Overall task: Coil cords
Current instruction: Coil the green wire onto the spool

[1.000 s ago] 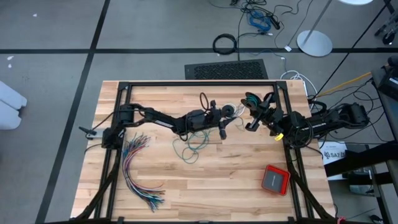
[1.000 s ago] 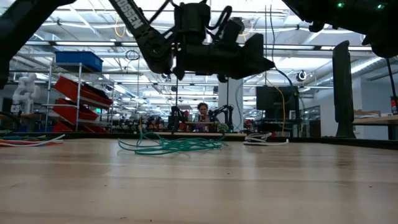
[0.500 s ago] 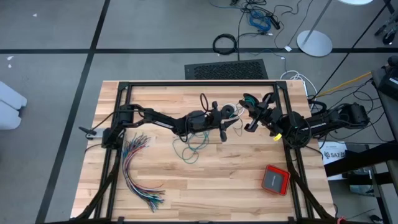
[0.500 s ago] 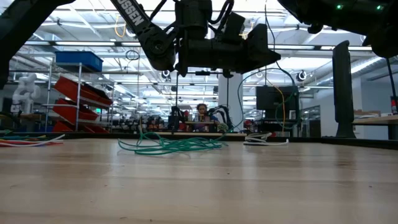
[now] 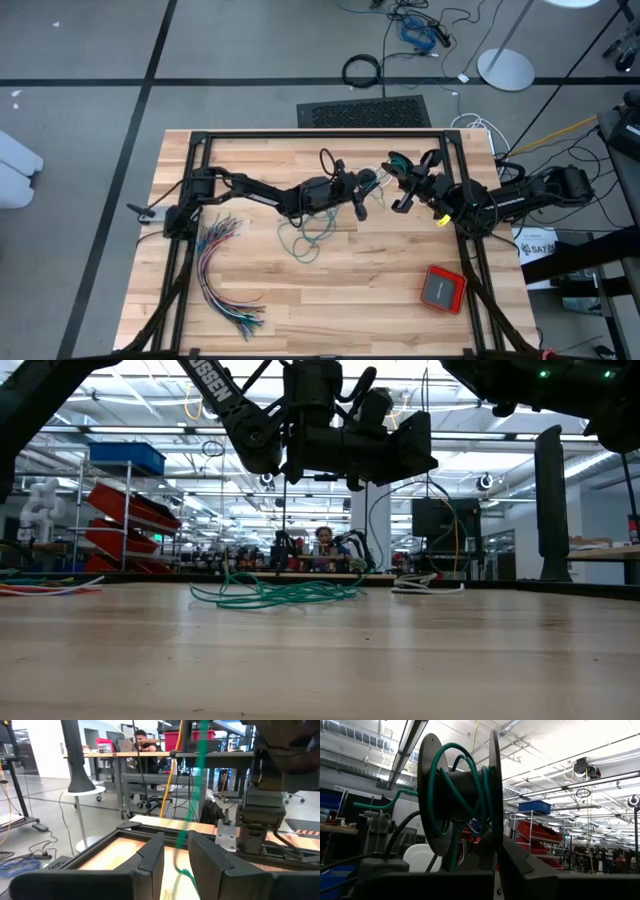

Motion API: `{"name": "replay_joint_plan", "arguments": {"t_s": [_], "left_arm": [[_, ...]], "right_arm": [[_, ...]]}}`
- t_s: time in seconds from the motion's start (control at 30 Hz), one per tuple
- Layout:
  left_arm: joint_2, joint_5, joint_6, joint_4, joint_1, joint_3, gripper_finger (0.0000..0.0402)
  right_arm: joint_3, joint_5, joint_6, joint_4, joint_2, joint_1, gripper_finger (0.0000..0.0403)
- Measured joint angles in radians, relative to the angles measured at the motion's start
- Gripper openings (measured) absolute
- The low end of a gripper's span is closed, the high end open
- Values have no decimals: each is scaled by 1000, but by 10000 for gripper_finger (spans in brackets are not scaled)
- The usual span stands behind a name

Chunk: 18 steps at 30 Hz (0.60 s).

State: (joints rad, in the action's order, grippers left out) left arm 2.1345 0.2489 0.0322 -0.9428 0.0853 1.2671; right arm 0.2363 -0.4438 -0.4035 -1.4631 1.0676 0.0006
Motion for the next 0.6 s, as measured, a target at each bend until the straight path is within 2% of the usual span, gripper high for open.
{"name": "replay_joint_plan", "arguments": {"t_s": [0.3,0.6], "left_arm": [[0,37,35,10,0,0,92],[0,32,56,78,-22,-1,72]], "right_arm": [[0,0,0,6,0,0,0],[0,0,7,19,0,0,0]]}}
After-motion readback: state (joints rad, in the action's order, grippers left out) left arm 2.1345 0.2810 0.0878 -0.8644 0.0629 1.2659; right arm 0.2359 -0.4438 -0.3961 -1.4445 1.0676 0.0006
